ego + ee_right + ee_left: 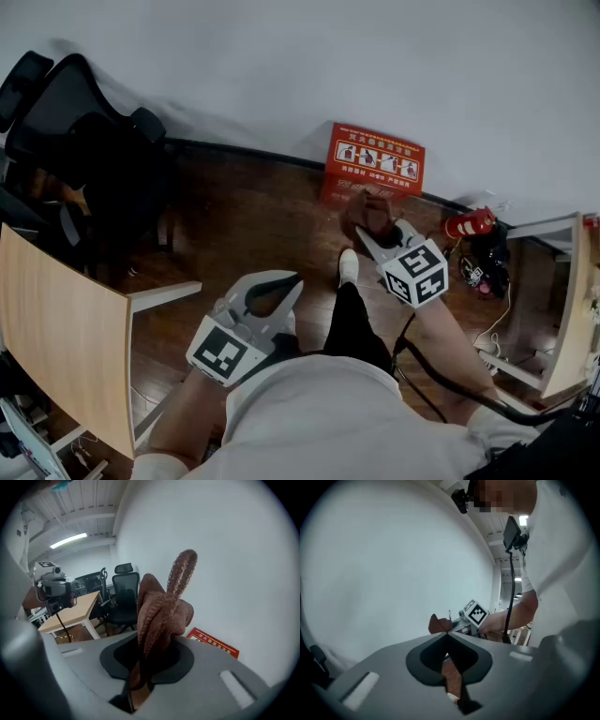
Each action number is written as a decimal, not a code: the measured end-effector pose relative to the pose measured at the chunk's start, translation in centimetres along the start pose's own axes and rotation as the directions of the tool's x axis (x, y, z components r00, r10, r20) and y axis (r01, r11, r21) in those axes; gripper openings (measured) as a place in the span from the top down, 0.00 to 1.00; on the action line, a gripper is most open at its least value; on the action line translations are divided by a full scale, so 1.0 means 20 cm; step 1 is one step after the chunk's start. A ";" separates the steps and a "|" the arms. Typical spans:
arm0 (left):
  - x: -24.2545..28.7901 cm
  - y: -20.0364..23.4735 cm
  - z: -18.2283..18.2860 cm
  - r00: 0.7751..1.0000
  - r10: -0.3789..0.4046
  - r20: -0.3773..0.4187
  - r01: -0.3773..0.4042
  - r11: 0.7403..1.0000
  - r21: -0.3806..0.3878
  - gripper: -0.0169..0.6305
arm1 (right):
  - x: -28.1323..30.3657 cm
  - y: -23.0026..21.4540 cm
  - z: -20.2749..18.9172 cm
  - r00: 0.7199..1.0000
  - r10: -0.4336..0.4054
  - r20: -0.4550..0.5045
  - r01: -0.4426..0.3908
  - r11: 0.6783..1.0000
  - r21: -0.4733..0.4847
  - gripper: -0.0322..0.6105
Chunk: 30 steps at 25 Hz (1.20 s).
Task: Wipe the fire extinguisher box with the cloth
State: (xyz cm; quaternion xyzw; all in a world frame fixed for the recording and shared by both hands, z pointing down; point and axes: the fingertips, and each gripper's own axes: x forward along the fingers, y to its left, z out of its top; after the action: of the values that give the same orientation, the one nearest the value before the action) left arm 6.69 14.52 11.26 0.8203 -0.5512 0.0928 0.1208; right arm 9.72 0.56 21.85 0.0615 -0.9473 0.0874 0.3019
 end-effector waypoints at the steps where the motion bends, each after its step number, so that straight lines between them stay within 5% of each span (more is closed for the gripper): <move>1: 0.08 0.01 0.02 1.000 -0.005 -0.001 0.005 1.000 -0.017 0.97 | 0.05 -0.08 0.00 1.000 0.006 -0.007 -0.006 1.000 0.006 0.85; 7: 0.66 0.12 0.03 0.997 -0.016 -0.076 0.009 0.997 -0.082 0.97 | 0.48 -0.67 -0.09 0.996 0.042 -0.082 -0.040 0.999 0.022 0.85; 15: 1.34 0.28 0.05 0.990 -0.089 -0.113 0.080 0.994 -0.081 0.97 | 0.95 -1.31 -0.52 0.977 0.020 -0.212 -0.013 0.999 0.033 0.85; 25: 1.80 0.25 -0.03 0.955 -0.220 -0.201 0.218 0.975 -0.036 0.97 | 0.54 -1.93 -1.00 0.959 -0.115 -0.258 0.181 0.951 0.252 0.85; 30: 1.97 0.21 0.06 0.944 -0.276 -0.182 0.265 0.961 -0.083 0.97 | 0.27 -2.14 -1.16 0.957 -0.148 -0.250 0.229 0.913 0.337 0.85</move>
State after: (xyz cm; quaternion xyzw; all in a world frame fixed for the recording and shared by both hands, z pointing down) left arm 17.63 -22.07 21.66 0.8717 -0.4215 0.1381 0.2085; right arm 25.68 -36.85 49.08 0.1978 -0.8652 0.2373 0.3949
